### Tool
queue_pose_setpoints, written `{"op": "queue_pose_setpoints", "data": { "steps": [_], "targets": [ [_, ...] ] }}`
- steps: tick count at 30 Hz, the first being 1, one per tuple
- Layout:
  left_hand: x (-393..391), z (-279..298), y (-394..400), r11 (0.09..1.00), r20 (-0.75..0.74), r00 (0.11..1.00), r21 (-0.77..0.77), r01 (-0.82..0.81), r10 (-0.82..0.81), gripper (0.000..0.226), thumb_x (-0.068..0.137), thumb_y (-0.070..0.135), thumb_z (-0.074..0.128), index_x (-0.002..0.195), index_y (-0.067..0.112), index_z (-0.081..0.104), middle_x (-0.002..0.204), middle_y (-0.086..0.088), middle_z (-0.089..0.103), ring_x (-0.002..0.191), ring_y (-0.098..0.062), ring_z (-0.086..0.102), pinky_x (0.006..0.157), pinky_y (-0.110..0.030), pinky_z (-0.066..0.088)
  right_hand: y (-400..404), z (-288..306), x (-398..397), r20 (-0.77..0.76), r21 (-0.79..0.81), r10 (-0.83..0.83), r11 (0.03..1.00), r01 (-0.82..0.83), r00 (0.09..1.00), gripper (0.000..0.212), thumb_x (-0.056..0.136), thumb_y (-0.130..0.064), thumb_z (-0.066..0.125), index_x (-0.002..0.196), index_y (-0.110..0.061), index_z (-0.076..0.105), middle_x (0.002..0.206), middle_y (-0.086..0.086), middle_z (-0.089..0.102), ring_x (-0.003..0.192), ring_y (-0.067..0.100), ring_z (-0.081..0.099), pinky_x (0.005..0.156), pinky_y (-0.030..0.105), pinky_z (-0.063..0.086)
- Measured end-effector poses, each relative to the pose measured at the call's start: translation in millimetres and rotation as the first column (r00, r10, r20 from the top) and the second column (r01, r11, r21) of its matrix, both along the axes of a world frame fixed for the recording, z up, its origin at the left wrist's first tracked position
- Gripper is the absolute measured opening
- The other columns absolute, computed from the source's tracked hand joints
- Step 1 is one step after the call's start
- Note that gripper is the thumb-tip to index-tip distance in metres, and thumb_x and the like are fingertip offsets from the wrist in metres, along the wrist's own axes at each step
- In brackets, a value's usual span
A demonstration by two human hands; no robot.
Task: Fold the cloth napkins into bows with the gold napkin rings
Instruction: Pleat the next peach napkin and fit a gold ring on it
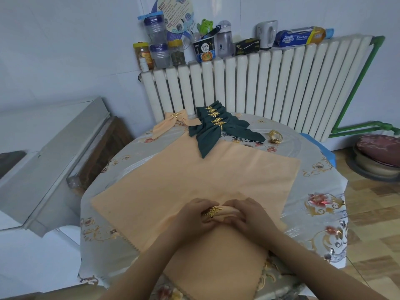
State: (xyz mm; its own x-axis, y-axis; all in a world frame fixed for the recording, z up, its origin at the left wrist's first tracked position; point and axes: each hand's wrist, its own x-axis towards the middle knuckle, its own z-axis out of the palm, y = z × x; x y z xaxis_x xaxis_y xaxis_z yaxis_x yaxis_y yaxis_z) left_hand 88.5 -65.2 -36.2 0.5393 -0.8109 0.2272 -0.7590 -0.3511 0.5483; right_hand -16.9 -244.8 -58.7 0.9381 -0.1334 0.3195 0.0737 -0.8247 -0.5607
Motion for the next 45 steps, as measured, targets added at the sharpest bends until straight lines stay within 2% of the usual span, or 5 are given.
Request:
{"op": "queue_pose_setpoints", "data": {
  "steps": [9,14,22,39,45],
  "targets": [
    [9,1,7,0.995,0.003,1.000,0.097,0.004,-0.004,0.064,0.073,0.045,0.068,0.131,0.019,0.056,0.115,-0.002,0.066,0.109,-0.016,0.055,0.089,-0.003,0.029,-1,-4,0,0.018,-0.021,-0.012,1.000,0.013,1.000,0.041,0.078,-0.057,0.050,0.109,-0.032,0.061,0.088,-0.007,0.067,0.085,0.017,0.053,0.073,0.031,0.041],
    [12,-9,31,0.972,0.117,0.967,0.024,-0.232,0.228,0.069,0.071,0.063,0.049,0.122,0.020,0.063,0.118,-0.002,0.061,0.111,-0.021,0.052,0.097,-0.037,0.041,6,-5,5,0.071,-0.191,-0.035,0.980,0.048,0.997,0.052,0.073,-0.060,0.052,0.115,-0.030,0.061,0.105,-0.006,0.061,0.097,0.018,0.052,0.080,0.034,0.043],
    [-7,-6,34,0.933,-0.078,0.938,-0.103,-0.344,0.338,0.029,0.070,0.032,0.065,0.090,0.012,0.072,0.088,0.006,0.065,0.088,-0.011,0.058,0.075,-0.003,0.034,35,14,33,-0.035,-0.156,0.085,0.984,-0.089,0.996,0.057,0.073,-0.053,0.037,0.113,-0.024,0.066,0.105,-0.005,0.069,0.104,0.021,0.055,0.085,0.028,0.025],
    [-29,-19,49,0.973,0.084,0.978,-0.147,-0.179,0.193,0.029,0.086,0.036,0.055,0.077,0.013,0.069,0.108,-0.001,0.069,0.104,-0.010,0.062,0.082,-0.019,0.049,40,9,32,-0.130,0.045,-0.104,0.993,0.111,0.986,0.074,0.064,-0.072,0.023,0.119,-0.041,0.061,0.109,-0.009,0.060,0.108,0.015,0.046,0.095,0.028,0.033],
    [-27,2,30,0.831,-0.268,0.846,-0.205,-0.517,0.460,0.014,0.083,0.029,0.067,0.090,0.017,0.065,0.099,0.003,0.055,0.100,-0.011,0.051,0.083,-0.018,0.037,37,3,16,0.082,0.039,0.014,0.999,-0.018,0.997,0.049,0.078,-0.055,0.050,0.115,-0.028,0.066,0.099,-0.008,0.065,0.095,0.017,0.050,0.088,0.036,0.045]
  ]
}}
